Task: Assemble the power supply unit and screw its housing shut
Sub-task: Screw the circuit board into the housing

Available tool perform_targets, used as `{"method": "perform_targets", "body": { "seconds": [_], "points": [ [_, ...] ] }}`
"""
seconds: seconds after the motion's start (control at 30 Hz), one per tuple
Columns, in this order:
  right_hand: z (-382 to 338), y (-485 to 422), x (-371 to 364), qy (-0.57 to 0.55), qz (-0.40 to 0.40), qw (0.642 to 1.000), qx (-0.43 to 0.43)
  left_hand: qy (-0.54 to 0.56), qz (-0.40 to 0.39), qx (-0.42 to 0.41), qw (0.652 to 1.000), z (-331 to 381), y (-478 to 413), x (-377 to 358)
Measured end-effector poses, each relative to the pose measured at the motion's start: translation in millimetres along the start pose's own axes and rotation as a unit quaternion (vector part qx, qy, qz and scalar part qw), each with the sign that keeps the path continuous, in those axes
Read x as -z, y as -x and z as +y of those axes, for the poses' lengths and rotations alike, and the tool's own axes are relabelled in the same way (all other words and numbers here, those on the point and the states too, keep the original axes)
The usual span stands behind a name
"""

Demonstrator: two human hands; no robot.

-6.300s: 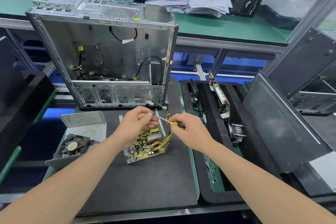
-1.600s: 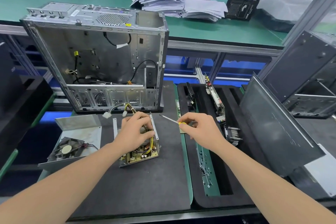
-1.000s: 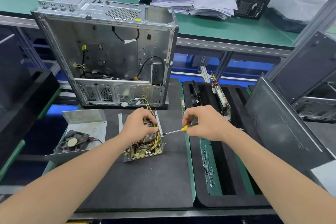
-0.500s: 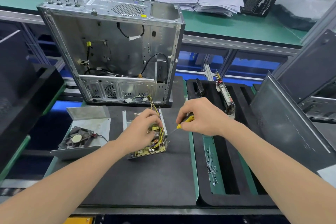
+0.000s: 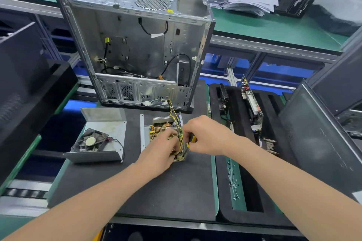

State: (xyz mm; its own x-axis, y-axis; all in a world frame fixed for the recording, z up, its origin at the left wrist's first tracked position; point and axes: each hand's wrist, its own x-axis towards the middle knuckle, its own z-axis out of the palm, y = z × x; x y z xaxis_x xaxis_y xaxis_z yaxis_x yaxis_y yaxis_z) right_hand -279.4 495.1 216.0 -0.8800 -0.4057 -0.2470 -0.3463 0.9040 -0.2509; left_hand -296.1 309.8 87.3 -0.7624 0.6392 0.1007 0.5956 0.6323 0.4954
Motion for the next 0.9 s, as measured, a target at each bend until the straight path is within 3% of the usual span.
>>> {"method": "perform_targets", "body": {
  "seconds": [0.27,0.9],
  "points": [
    [0,-2,-11,0.021,-0.017,1.0,0.001,-0.06,0.0,0.009,0.998,1,4,-5],
    [4,-2,-18,0.018,-0.016,1.0,0.004,-0.079,0.011,0.003,0.997,1,6,-9]
  ]
}}
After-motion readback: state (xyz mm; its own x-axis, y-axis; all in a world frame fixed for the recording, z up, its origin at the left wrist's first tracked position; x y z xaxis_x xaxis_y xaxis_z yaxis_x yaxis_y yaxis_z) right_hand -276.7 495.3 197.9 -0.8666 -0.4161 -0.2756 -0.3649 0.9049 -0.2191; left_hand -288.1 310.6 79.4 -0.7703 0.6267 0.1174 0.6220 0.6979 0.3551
